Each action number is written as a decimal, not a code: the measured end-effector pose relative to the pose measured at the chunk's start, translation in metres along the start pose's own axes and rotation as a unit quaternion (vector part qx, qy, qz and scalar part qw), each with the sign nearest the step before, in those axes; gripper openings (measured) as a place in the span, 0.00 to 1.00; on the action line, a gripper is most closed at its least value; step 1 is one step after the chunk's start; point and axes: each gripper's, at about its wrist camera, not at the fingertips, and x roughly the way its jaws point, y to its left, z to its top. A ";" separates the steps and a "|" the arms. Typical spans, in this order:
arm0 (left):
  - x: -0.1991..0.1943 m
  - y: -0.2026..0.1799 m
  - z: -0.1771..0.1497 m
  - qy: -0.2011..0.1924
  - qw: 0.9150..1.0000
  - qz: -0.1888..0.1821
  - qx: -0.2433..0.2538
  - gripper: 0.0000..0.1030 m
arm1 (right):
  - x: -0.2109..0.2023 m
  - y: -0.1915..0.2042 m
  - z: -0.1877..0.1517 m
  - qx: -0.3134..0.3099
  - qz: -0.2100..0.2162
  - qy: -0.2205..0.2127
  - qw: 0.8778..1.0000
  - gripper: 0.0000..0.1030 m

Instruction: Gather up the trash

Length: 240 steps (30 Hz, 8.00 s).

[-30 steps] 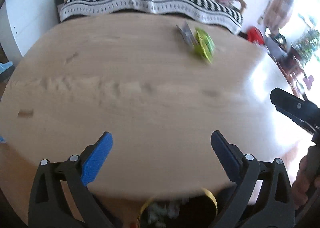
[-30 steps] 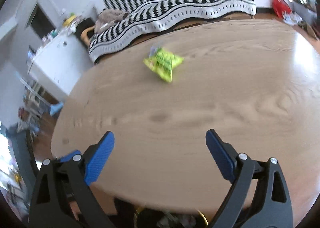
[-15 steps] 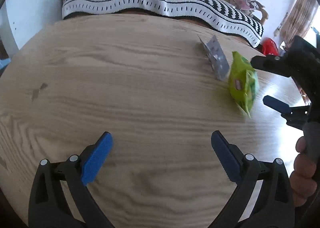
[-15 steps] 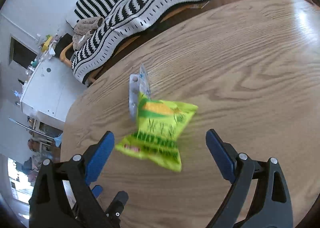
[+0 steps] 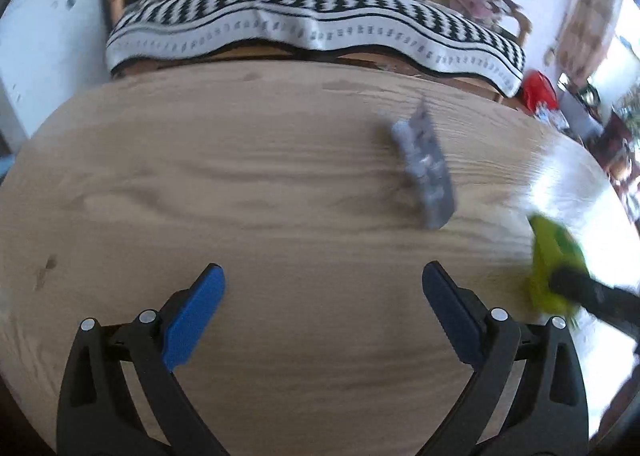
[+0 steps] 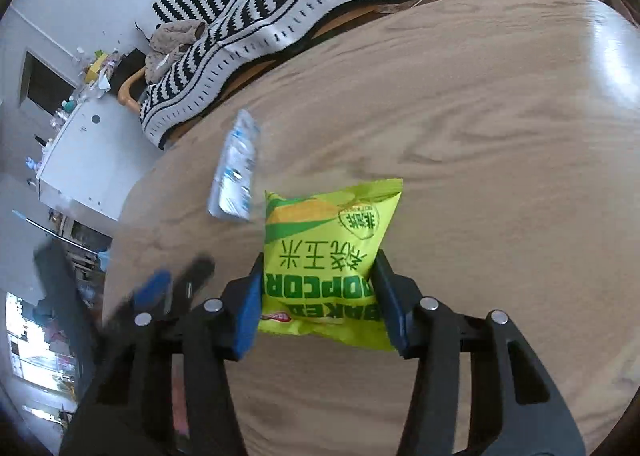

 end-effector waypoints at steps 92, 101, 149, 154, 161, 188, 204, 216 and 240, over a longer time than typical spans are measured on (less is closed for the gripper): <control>-0.226 0.037 -0.339 0.080 0.995 -0.053 0.020 0.17 | -0.144 0.041 -0.380 -0.180 -0.049 0.014 0.982 0.49; -0.226 0.036 -0.339 0.082 0.995 -0.052 0.020 0.17 | -0.144 0.041 -0.380 -0.179 -0.049 0.013 0.983 0.50; -0.171 0.071 -0.086 -0.068 0.997 0.029 -0.021 0.94 | -0.132 0.051 -0.096 -0.158 -0.124 -0.165 0.966 0.93; -0.151 0.074 -0.087 -0.033 0.998 0.017 -0.045 0.94 | -0.114 0.050 -0.092 -0.148 -0.130 -0.138 0.971 0.93; -0.152 0.069 -0.091 -0.031 0.999 0.021 -0.035 0.94 | -0.114 0.064 -0.098 -0.161 -0.119 -0.139 0.970 0.93; -0.167 0.077 -0.091 -0.045 0.998 0.029 -0.041 0.94 | -0.118 0.060 -0.108 -0.153 -0.115 -0.136 0.972 0.93; -0.165 0.076 -0.091 -0.041 0.998 0.033 -0.034 0.94 | -0.119 0.060 -0.109 -0.156 -0.115 -0.136 0.972 0.93; -0.164 0.077 -0.092 -0.039 0.998 0.035 -0.032 0.94 | -0.119 0.061 -0.109 -0.156 -0.116 -0.137 0.971 0.93; -0.166 0.075 -0.092 -0.050 0.998 0.045 -0.018 0.94 | -0.119 0.063 -0.111 -0.159 -0.115 -0.133 0.972 0.93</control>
